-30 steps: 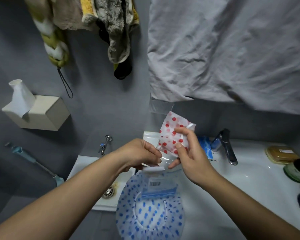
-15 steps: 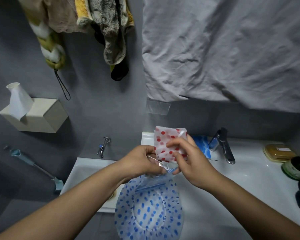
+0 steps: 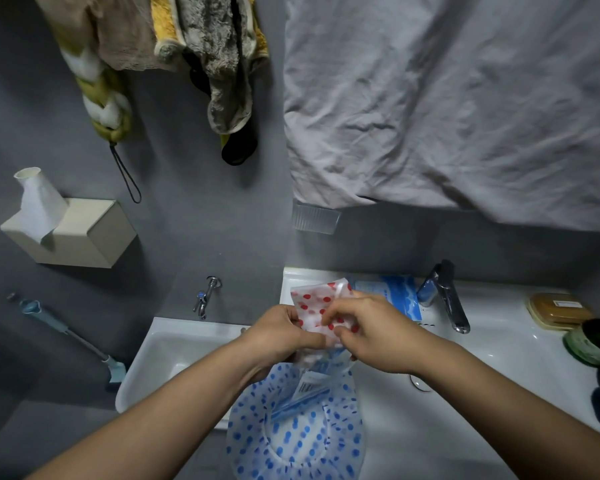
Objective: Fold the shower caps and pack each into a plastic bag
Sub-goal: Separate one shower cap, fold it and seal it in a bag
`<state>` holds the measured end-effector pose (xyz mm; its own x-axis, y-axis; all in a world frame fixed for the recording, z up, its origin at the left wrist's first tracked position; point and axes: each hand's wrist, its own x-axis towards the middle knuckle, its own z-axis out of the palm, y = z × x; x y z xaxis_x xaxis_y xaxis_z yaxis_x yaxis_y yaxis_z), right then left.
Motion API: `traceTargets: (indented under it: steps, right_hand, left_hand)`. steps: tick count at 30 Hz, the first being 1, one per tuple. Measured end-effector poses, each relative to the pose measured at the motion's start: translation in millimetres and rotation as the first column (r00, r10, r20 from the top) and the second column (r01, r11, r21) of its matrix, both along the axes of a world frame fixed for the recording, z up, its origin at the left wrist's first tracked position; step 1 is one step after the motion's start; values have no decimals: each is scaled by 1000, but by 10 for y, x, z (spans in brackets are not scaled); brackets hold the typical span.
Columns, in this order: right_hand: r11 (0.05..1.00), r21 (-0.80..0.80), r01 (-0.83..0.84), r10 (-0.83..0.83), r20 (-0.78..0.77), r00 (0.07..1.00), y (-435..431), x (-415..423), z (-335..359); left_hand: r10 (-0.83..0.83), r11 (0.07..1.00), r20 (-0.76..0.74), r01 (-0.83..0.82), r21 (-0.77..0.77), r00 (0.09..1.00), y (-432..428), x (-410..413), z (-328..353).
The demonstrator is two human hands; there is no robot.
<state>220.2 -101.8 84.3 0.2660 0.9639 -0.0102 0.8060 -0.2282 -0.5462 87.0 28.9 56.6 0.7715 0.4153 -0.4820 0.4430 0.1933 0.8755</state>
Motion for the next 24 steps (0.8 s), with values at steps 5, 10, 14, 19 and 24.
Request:
traceTargets:
  steps: [5, 10, 14, 19, 24]
  right_hand:
    - [989, -140, -55, 48, -52, 997, 8, 73, 33]
    - [964, -245, -106, 76, -129, 989, -38, 121, -18]
    - [978, -199, -64, 35, -146, 989, -36, 73, -113]
    - [987, -151, -49, 24, -165, 986, -26, 67, -147]
    - [978, -199, -54, 27, -140, 990, 9, 62, -156]
  left_hand:
    - [12, 1000, -28, -13, -29, 1000, -15, 4, -32]
    - [20, 997, -47, -23, -69, 999, 47, -6, -78]
    - [11, 994, -40, -16, -106, 999, 82, -6, -80]
    - [-7, 987, -52, -2, -162, 999, 99, -1, -82]
    - [7, 991, -54, -14, -134, 999, 99, 21, -84]
